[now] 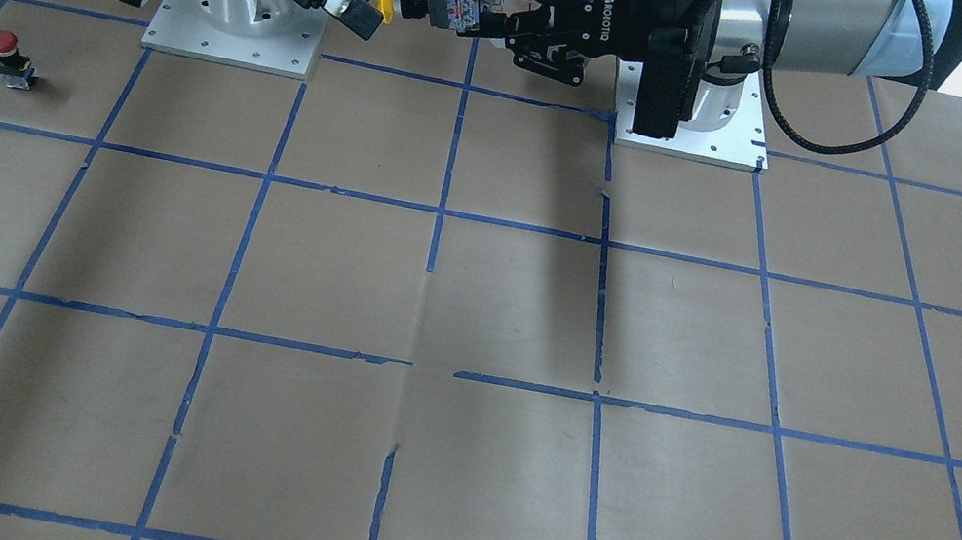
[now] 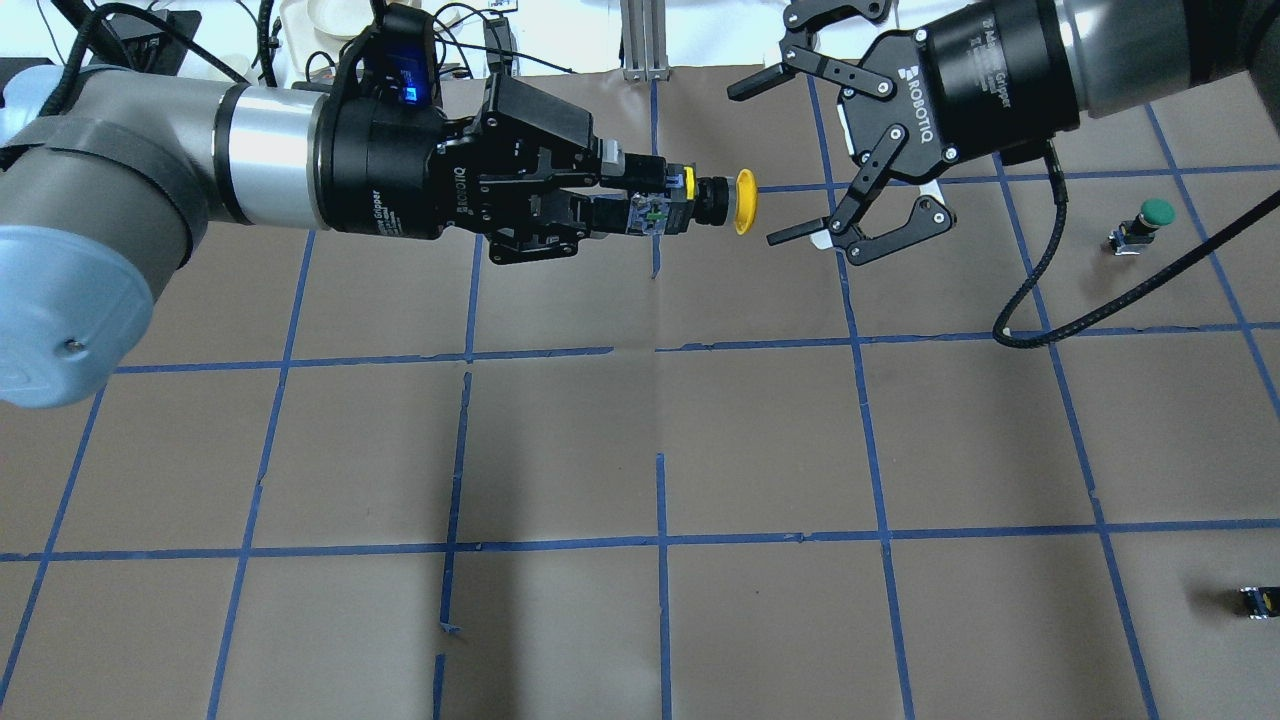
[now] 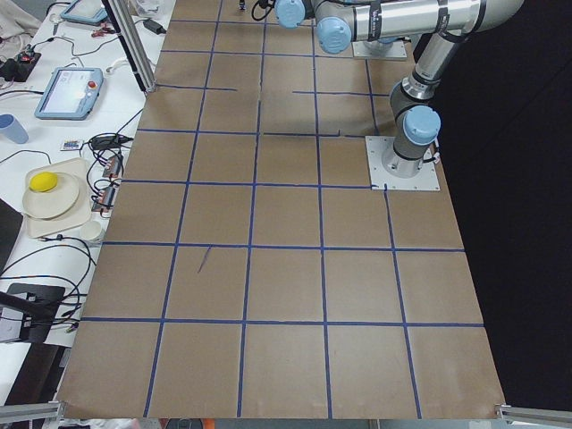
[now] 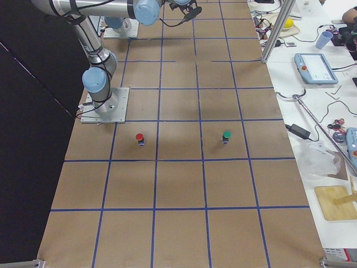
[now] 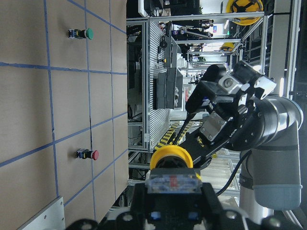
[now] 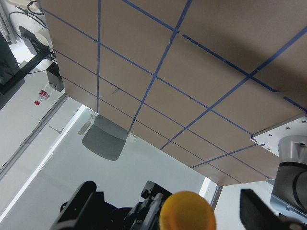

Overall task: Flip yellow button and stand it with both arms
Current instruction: 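Hold the button still with the left gripper while the right gripper approaches the yellow cap, then close the right gripper on the yellow cap and open the left gripper, then carry the button with the right gripper toward the green button while the left arm withdraws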

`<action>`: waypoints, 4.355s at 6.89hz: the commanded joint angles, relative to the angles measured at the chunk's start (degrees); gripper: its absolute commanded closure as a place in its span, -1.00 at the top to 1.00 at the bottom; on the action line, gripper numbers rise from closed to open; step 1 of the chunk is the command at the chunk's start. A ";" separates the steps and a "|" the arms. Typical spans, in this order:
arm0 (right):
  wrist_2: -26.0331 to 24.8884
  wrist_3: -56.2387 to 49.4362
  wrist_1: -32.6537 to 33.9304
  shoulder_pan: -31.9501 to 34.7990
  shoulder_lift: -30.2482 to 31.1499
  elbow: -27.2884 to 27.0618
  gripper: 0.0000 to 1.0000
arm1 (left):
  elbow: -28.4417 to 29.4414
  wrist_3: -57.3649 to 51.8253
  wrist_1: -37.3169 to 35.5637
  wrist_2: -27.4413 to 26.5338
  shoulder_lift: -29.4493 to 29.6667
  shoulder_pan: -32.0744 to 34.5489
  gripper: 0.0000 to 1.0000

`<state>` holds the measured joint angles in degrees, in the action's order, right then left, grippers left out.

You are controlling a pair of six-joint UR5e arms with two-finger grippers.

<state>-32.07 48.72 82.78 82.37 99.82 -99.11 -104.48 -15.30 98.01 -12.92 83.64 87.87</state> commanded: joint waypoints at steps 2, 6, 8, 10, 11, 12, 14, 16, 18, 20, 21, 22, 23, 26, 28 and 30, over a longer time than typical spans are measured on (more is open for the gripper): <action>0.25 2.07 -0.52 -0.02 3.71 -3.72 0.99 | 0.15 0.01 -0.01 0.09 -0.14 0.02 -0.80; 4.72 3.40 0.01 -0.02 3.19 -3.54 0.90 | -0.03 0.01 0.08 0.09 -0.50 0.02 -0.79; 5.26 3.31 0.45 -0.19 3.01 -3.80 0.80 | -0.03 0.01 -0.01 0.09 -0.58 0.02 -0.79; 5.00 3.31 0.18 -0.19 3.18 -3.98 0.31 | -0.03 0.01 -0.01 0.09 -0.67 0.02 -0.79; 4.82 3.40 0.18 -0.19 3.19 -3.98 0.02 | -0.03 0.01 0.08 0.09 -0.76 0.02 -0.79; 4.65 3.40 0.18 -0.19 3.19 -3.98 -0.22 | -0.03 0.18 0.08 0.09 -1.11 0.02 -0.78; 4.47 3.49 -0.16 -0.28 3.19 -3.89 -0.38 | -0.11 0.10 0.08 0.09 -1.55 0.02 -0.74; 4.29 3.49 -0.17 -0.37 3.27 -3.89 -0.39 | 0.06 1.92 -0.01 -0.09 -1.29 -0.07 1.00; 4.12 3.40 0.62 -0.80 3.27 -3.72 -0.53 | 1.28 4.32 -0.09 -0.43 -0.59 -0.16 1.00; -6.02 -2.44 3.24 -6.14 3.01 -3.80 -0.61 | 1.12 7.89 -10.06 -12.29 0.20 -0.16 1.00; -11.12 -11.01 2.91 -8.87 3.01 -3.89 -0.61 | 1.12 10.18 -15.34 -23.27 0.21 -0.33 1.00; -19.79 -20.58 3.17 -10.37 2.49 -3.98 -0.61 | 1.38 10.21 -15.91 -31.38 0.21 -0.59 1.00; -27.36 -33.73 3.35 -10.74 0.48 -3.98 -0.62 | 1.55 11.42 -16.53 -36.86 1.51 -0.60 1.00; -42.25 -66.64 11.02 -13.28 -0.85 -7.38 -0.69 | 6.20 11.96 -18.82 -67.68 4.34 2.20 1.00; -43.08 -82.81 23.33 -18.62 -1.21 -15.28 -0.69 | 6.82 10.47 -18.73 -81.17 3.90 2.57 1.00; -42.47 -102.24 30.57 -25.91 -1.21 -20.31 -0.70 | 11.38 11.17 -17.77 -81.39 6.08 2.13 1.00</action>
<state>-74.97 -42.00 109.16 60.91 98.65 -116.48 -95.47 -4.58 79.75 -93.63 88.43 90.12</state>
